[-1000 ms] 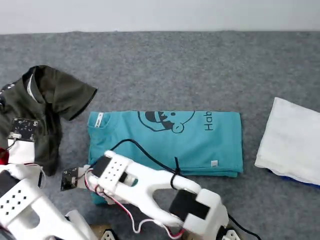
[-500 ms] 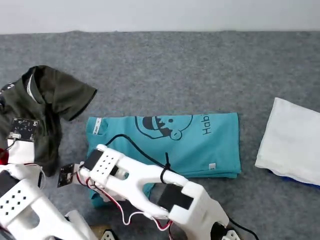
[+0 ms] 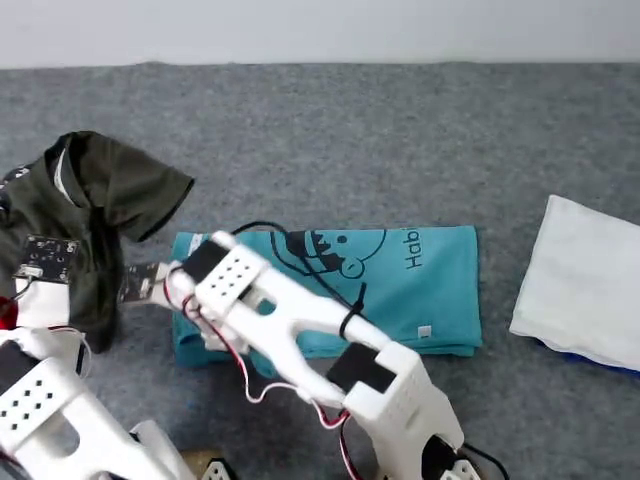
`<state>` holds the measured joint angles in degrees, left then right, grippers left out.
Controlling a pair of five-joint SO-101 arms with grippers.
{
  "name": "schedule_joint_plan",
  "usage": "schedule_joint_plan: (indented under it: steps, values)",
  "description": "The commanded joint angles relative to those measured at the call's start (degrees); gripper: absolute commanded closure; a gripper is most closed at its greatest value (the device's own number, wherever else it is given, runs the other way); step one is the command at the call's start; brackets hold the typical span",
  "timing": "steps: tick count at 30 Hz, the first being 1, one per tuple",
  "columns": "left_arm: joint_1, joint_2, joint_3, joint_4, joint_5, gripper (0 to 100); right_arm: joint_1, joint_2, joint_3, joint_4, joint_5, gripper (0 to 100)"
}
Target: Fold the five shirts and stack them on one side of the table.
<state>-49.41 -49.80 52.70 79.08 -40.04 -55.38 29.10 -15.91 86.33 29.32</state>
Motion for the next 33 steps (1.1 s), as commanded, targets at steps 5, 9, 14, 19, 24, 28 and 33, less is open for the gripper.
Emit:
schedule_joint_plan:
  steps: [5,9,14,19,24,28,33]
  values:
    - [0.26,-1.14,-0.31,-0.70,-0.44,99,5.67,-3.30,-3.60,-2.15,-0.44,89.6]
    - [0.26,-1.14,-0.31,-0.70,-0.44,99,10.33,-1.89,-3.60,-6.29,-0.44,84.2]
    - [0.26,-1.05,-0.22,-0.70,-0.44,99,14.90,2.51,-6.95,-6.20,-0.44,84.1]
    - [0.26,-1.05,-0.22,-0.70,-0.44,99,14.11,3.56,-16.00,1.45,-0.44,84.4]
    - [0.26,-1.05,-0.22,-0.70,-0.44,99,10.59,3.91,-24.53,12.00,-0.44,94.4]
    - [0.44,-1.05,-0.22,-0.70,-0.44,99,6.46,4.00,-25.76,16.57,-0.53,98.2]
    - [2.99,-1.05,-0.22,-0.62,-0.44,99,1.27,4.97,-23.65,16.22,-0.62,98.8]
